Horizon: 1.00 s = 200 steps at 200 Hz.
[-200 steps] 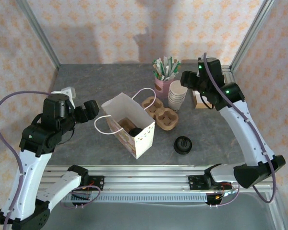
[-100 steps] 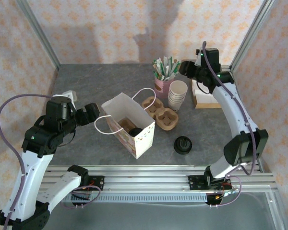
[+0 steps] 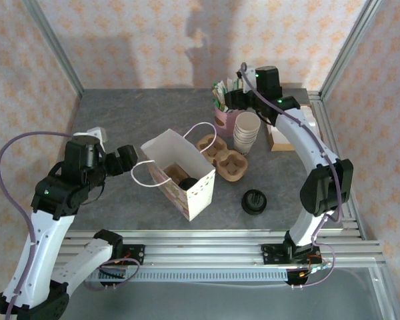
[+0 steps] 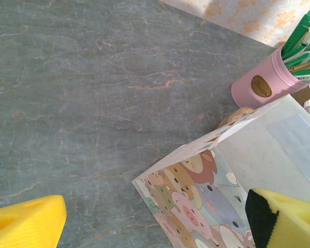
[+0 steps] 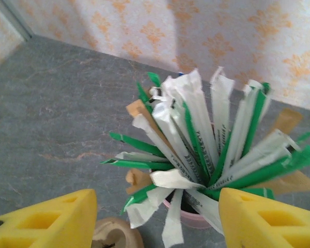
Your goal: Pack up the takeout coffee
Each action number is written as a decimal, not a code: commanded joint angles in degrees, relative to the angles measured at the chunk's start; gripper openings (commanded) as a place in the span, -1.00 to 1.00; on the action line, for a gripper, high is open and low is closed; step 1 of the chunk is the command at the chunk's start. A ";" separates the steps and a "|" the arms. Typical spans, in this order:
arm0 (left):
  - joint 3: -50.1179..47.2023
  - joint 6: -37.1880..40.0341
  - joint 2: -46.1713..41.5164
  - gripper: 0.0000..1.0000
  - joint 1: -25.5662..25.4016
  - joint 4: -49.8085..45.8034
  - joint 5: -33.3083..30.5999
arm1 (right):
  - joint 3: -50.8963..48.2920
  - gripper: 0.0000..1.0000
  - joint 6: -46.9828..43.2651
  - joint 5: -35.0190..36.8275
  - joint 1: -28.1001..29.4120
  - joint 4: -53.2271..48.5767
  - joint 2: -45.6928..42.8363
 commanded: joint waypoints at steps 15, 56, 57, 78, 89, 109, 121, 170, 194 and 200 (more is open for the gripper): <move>-0.34 1.12 -0.60 0.82 -0.39 0.57 -1.92 | 3.55 0.17 -6.42 3.03 0.27 1.32 3.34; -0.19 1.39 -0.43 0.82 -0.40 0.39 -1.82 | 7.03 -0.24 -7.24 5.48 0.70 0.13 7.17; -0.22 1.39 -0.42 0.82 -0.40 0.42 -1.79 | 7.13 -0.23 -7.19 5.46 0.71 0.08 7.22; -0.16 1.28 -0.33 0.82 -0.40 0.34 -1.23 | 8.85 -0.35 -6.19 5.40 0.77 -0.09 8.75; -0.16 1.14 -0.33 0.82 -0.39 0.25 -1.21 | 9.68 -0.54 -5.60 5.66 0.88 -0.22 9.25; -0.16 1.12 -0.34 0.82 -0.39 0.09 -1.09 | 10.78 -0.91 -4.82 5.82 1.16 -0.95 9.11; -0.07 1.12 -0.42 0.82 -0.40 0.04 -0.66 | 11.28 -1.00 -4.55 6.25 1.43 -1.81 8.27; 0.27 1.46 -0.08 0.81 -0.39 0.73 2.25 | 9.27 -1.00 -2.22 10.68 2.68 -2.06 -2.18; 1.11 2.22 0.61 0.78 -0.39 0.88 5.01 | 8.19 -1.00 -0.06 10.46 2.77 -2.60 -9.04; 1.30 2.43 0.78 0.77 -0.39 0.95 5.75 | 7.91 -1.00 0.57 10.07 2.79 -2.89 -10.75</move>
